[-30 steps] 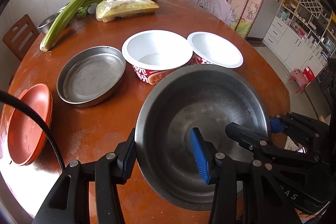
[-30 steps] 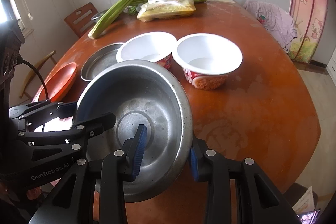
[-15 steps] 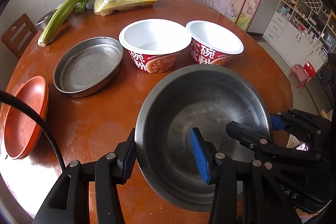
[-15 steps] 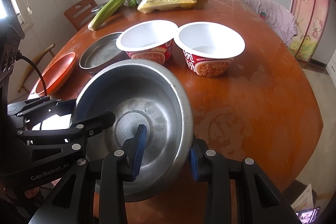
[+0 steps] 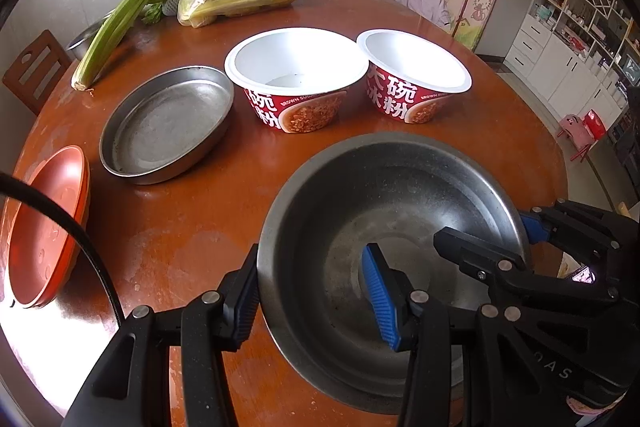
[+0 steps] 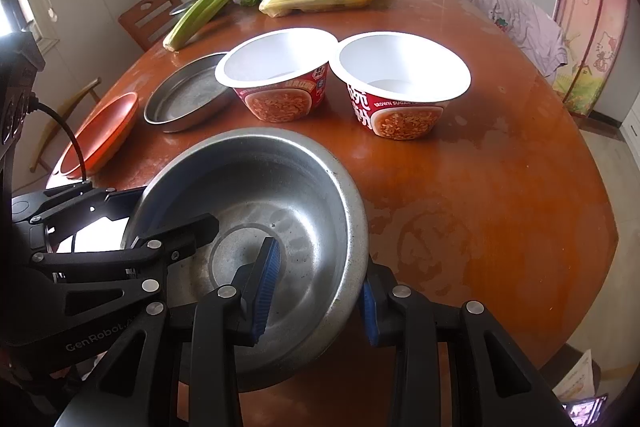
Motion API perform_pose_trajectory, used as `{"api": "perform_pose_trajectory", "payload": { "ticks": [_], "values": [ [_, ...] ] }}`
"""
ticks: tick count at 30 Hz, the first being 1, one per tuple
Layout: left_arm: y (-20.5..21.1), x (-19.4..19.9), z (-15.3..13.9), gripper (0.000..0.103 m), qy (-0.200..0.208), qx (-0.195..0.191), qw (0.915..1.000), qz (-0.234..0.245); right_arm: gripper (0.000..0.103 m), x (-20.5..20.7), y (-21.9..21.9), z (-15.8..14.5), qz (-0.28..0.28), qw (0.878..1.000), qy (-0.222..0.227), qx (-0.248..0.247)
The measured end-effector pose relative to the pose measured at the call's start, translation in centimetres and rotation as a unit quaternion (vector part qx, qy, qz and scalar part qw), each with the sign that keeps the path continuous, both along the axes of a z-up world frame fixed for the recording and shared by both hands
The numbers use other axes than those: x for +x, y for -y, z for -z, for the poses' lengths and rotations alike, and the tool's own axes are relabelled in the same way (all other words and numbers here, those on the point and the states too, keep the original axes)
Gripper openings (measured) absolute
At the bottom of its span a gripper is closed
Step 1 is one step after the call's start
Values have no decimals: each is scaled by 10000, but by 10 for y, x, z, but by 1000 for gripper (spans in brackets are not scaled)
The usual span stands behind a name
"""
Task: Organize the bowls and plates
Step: 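Lower the steel bowl onto the table and open both grippers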
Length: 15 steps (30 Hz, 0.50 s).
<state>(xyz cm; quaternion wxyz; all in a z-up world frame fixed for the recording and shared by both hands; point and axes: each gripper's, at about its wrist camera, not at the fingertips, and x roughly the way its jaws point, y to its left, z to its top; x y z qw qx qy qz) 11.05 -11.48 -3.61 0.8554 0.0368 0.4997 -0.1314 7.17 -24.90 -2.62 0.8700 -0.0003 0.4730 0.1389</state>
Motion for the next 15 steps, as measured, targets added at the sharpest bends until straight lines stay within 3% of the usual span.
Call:
{"api": "perform_pose_trajectory", "payload": {
  "ticks": [10,15],
  "values": [
    [-1,-3,-2,49,-35,-114,9999,73,38,3,3,2,53,10000,-48,-51],
    [-2,-3,-7,49,13,-142,9999,95,38,1,8,-7,174,9997,166,-68]
  ]
}}
